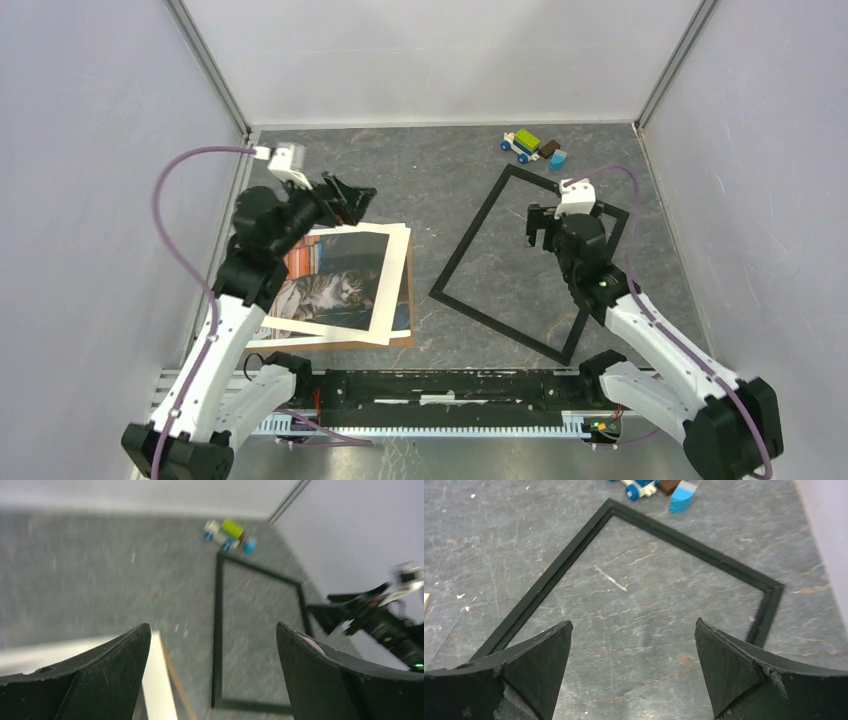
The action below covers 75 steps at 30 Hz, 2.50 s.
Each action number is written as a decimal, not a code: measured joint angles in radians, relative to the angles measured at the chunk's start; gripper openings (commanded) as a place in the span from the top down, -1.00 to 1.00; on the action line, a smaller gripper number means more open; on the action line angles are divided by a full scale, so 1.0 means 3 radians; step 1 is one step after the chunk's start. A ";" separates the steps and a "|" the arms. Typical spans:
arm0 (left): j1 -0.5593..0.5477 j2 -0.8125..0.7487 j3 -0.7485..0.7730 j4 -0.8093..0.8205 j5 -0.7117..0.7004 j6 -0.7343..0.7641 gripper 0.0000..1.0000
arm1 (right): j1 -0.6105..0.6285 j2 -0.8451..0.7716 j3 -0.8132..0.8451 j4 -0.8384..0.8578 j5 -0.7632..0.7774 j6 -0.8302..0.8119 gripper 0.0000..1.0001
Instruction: Put the photo into the frame
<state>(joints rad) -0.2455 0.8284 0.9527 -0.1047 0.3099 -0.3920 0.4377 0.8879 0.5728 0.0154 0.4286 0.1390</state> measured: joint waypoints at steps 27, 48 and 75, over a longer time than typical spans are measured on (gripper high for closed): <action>-0.0298 0.0453 -0.1333 -0.1993 -0.1362 -0.2527 -1.00 | 0.0443 0.3798 0.2831 -0.0528 -0.2490 0.0459 -0.96; -0.0303 0.0745 -0.1526 -0.1668 -0.1275 -0.2646 -0.91 | 0.0455 0.4121 0.2847 -0.0231 -0.2740 0.0837 -0.92; -0.0303 0.1053 -0.1536 -0.0904 -0.1256 -0.2646 -0.87 | 0.0594 0.4686 0.3582 -0.0233 -0.3354 0.0664 -0.71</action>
<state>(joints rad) -0.3363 1.1442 0.4919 -0.3759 -0.0669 -1.1858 0.6159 2.2936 1.6474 -0.0544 -0.5777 0.3382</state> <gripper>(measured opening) 0.941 0.870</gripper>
